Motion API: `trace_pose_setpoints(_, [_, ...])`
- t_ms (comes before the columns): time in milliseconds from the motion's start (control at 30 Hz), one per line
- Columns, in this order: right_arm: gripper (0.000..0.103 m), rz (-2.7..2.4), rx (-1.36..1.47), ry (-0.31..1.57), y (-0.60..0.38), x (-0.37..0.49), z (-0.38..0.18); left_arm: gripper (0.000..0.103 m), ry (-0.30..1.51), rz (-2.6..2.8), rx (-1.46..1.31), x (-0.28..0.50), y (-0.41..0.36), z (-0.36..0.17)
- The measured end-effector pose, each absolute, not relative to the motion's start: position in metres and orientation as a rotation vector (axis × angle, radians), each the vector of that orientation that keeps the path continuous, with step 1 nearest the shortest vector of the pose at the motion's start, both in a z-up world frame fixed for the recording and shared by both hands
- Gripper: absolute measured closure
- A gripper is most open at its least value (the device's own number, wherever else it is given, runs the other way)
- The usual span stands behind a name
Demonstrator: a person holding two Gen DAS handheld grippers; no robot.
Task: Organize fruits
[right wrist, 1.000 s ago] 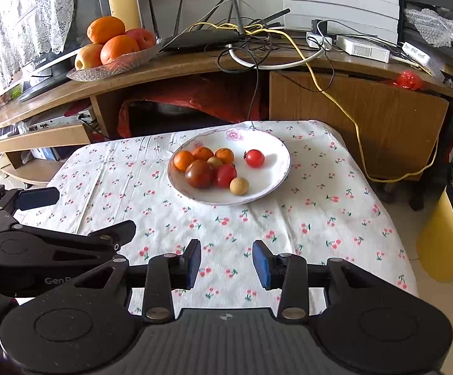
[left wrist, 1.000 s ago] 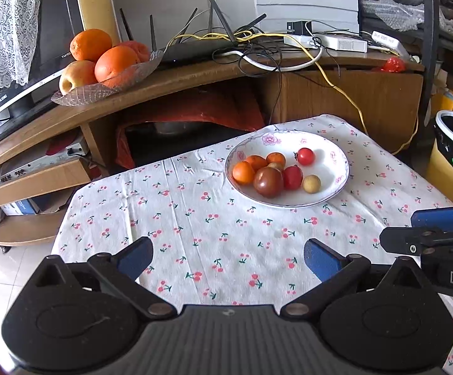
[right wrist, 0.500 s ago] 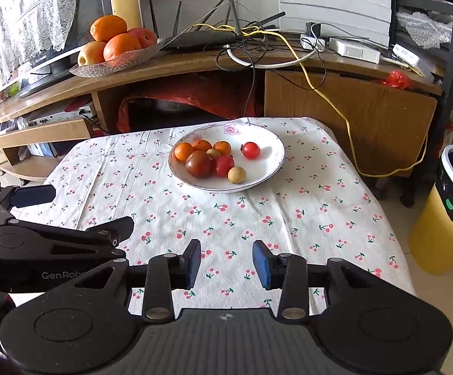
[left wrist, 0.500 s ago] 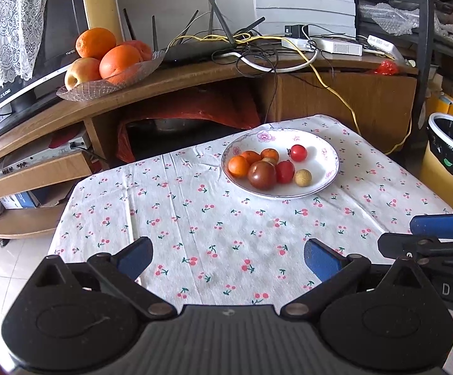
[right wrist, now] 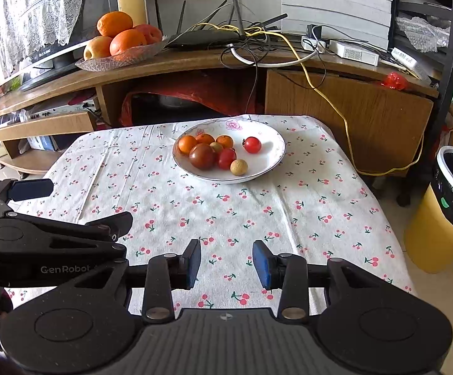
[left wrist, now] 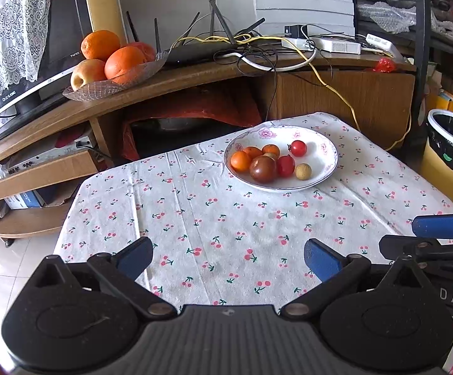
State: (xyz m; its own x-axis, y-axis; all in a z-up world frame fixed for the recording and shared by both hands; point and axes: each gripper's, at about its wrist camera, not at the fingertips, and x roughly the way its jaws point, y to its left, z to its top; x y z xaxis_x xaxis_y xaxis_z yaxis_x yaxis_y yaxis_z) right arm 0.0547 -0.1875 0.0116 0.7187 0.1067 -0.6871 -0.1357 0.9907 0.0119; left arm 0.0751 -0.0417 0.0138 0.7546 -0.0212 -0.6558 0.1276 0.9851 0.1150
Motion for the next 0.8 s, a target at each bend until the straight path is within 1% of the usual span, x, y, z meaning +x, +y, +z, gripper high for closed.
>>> trace_pose_setpoints(800, [0.07,0.131,-0.067,0.765,-0.1819,0.048,0.0082,0.0,0.72,-0.063,0.169,0.0654,-0.0414,0.0099])
